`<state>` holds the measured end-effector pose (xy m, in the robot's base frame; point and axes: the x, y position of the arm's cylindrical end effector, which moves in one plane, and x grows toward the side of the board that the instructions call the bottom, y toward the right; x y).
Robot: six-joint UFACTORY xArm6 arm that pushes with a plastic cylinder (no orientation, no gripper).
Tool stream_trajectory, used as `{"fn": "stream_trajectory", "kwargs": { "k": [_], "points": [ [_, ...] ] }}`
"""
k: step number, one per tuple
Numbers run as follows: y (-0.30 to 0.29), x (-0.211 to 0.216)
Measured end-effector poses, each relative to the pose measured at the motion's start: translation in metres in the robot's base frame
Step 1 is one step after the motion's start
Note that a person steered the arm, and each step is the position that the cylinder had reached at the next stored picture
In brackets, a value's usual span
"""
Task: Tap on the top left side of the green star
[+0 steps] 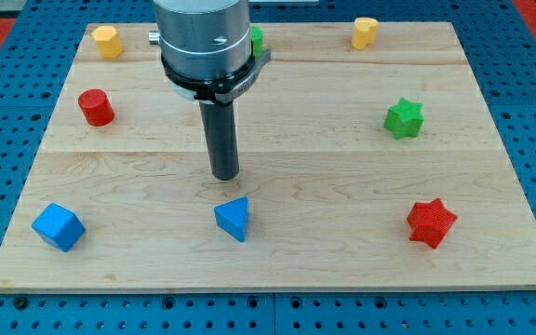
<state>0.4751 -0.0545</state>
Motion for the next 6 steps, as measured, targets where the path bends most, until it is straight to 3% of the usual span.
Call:
{"fn": "stream_trajectory", "kwargs": {
  "k": [3, 4, 5, 6],
  "points": [
    [0.032, -0.023],
    [0.047, -0.064],
    [0.095, -0.118],
    [0.163, -0.141]
  ]
}}
